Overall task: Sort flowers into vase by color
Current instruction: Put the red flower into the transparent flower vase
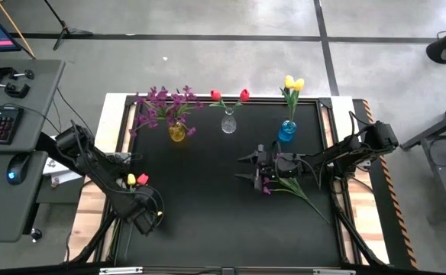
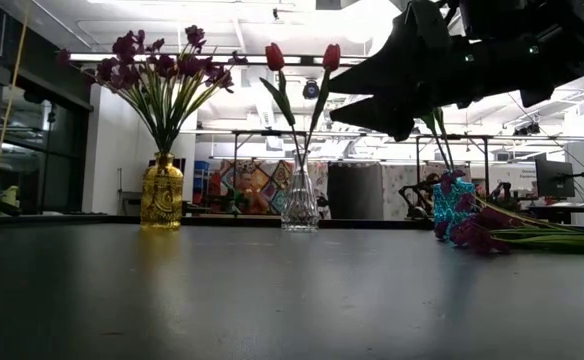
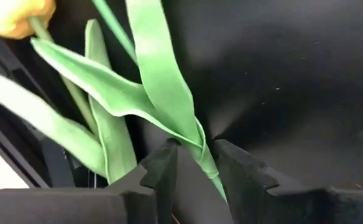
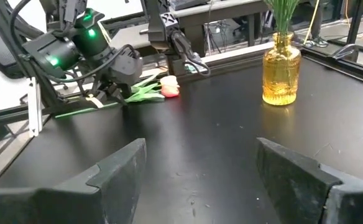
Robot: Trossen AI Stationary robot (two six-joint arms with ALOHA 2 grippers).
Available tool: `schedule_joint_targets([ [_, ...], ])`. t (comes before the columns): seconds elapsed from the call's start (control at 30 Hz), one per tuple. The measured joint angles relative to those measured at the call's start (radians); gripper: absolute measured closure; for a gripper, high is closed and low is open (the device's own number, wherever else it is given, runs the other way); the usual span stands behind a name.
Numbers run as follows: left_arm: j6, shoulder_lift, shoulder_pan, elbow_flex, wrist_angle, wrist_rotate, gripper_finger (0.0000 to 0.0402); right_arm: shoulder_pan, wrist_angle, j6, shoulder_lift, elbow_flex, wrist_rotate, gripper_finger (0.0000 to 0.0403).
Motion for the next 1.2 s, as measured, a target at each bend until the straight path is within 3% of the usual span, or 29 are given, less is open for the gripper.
schedule_joint_targets([
  [0.2,0.074,-0.004,0.033,0.0,0.001,-0.039,0.0318,0.0,0.0,-0.002,0.0,0.0,0.002,0.0116],
  [0.4,0.118,-0.004,0.039,0.007,-0.013,-0.112,0.0391,0.0,0.002,-0.002,0.0,0.0,0.002,0.0116],
  [0.6,0.214,-0.016,0.035,0.118,-0.142,-0.298,0.0397,0.0,0.037,-0.003,0.0,0.0,0.002,0.0116],
  [0.77,0.429,-0.068,0.036,0.192,-0.06,-0.643,0.0399,0.0,0.134,-0.037,0.0,0.0,-0.013,0.0116],
  [0.83,0.579,-0.08,0.04,0.188,0.067,-0.791,0.04,0.001,0.183,-0.05,-0.001,0.0,-0.046,0.0116],
  [0.9,0.761,-0.083,0.062,0.166,0.276,-0.872,0.04,0.001,0.221,-0.054,-0.003,0.0,-0.072,0.0116],
  [1.2,1.635,-0.035,0.277,-0.046,1.422,-0.767,0.0401,0.001,0.21,-0.076,-0.115,0.0,-0.144,0.0116],
])
